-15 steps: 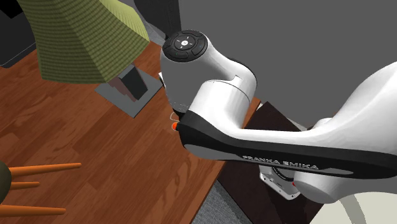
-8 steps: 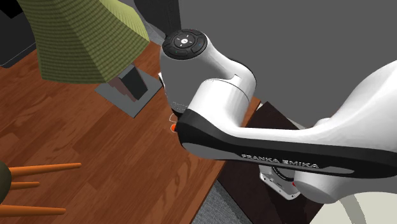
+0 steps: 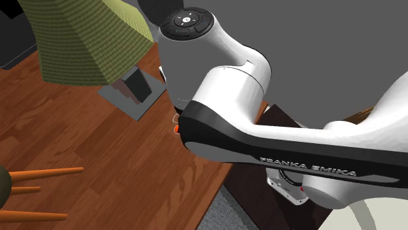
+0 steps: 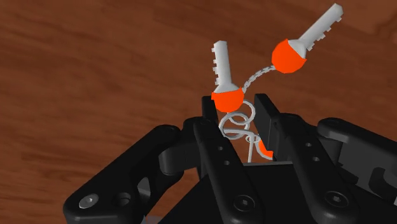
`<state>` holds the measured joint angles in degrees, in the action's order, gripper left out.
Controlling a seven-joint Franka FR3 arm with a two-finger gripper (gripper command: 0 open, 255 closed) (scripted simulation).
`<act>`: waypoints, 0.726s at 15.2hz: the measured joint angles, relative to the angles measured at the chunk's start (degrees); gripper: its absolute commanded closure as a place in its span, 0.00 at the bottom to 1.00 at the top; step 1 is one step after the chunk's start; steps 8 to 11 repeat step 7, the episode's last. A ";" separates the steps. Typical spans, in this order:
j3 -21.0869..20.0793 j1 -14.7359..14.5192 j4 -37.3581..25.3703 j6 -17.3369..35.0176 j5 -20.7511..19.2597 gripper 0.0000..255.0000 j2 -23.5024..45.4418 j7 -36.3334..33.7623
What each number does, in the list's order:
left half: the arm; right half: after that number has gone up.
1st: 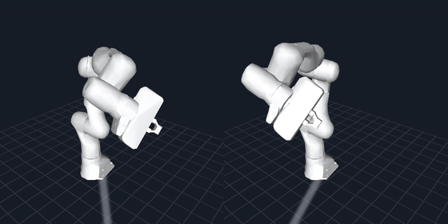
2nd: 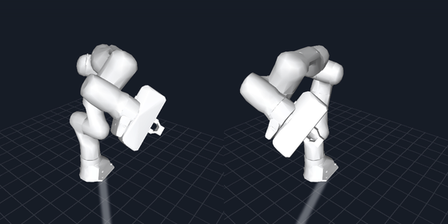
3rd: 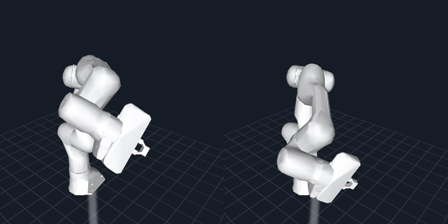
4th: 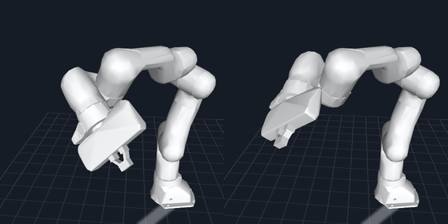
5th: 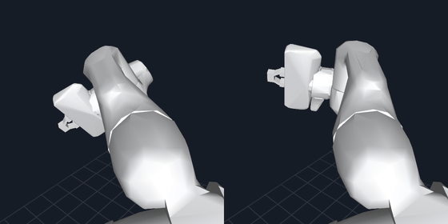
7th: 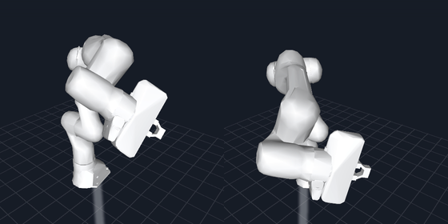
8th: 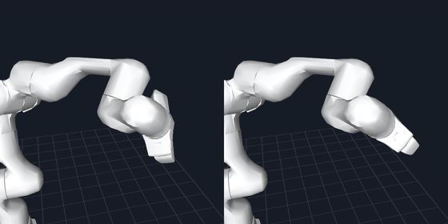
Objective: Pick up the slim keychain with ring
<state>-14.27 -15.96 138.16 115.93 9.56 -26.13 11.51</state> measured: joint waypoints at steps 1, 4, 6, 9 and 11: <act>0.07 0.01 -0.67 -0.87 -0.05 1.00 -0.20 -0.06; 0.29 0.06 -2.69 -3.37 -0.20 1.00 -0.70 -0.20; 0.45 0.10 -4.02 -4.99 -0.30 1.00 -0.99 -0.26; 0.51 0.13 -4.40 -5.38 -0.35 1.00 -0.99 -0.24; 0.51 0.13 -4.40 -5.38 -0.35 1.00 -0.99 -0.24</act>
